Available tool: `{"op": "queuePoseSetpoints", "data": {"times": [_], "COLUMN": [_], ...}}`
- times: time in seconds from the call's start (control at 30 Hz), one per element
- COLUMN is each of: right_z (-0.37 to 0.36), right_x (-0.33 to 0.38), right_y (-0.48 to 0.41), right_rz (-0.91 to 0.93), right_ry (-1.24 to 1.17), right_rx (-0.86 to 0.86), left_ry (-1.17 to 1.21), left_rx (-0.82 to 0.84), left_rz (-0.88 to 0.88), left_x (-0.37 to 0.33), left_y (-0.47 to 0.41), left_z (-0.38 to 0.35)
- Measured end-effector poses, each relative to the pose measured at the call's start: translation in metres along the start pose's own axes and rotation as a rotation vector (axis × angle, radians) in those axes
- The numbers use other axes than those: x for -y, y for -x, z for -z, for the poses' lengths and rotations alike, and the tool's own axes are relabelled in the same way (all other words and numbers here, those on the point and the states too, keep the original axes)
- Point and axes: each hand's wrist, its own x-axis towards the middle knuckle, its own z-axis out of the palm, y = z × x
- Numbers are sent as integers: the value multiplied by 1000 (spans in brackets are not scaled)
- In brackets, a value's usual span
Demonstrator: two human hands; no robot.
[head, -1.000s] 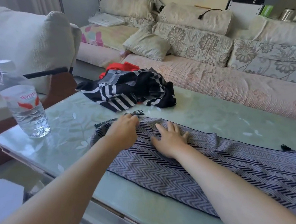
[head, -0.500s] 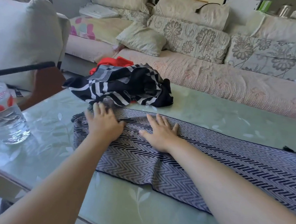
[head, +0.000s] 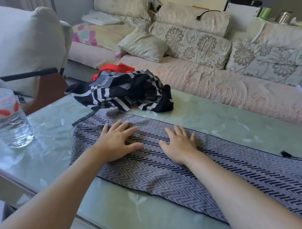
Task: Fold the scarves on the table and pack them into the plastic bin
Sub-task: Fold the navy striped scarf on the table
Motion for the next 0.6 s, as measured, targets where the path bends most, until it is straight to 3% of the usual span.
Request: {"op": "queuePoseSetpoints", "data": {"times": [0.1, 0.2, 0.37, 0.47, 0.6], "right_z": [7, 16, 30, 33, 27], "right_x": [30, 76, 155, 192, 215], "right_y": [-11, -29, -61, -81, -96], "right_rz": [128, 311, 489, 581, 637], "right_ry": [-32, -50, -41, 141, 438], "right_rx": [-163, -296, -309, -315, -200], "left_ry": [106, 194, 173, 82, 14], "left_rx": [-315, -483, -369, -302, -240], "left_rz": [124, 301, 469, 549, 577], "left_x": [30, 61, 92, 100, 103], "left_y": [9, 19, 28, 29, 28], "left_z": [16, 29, 27, 28, 33]}}
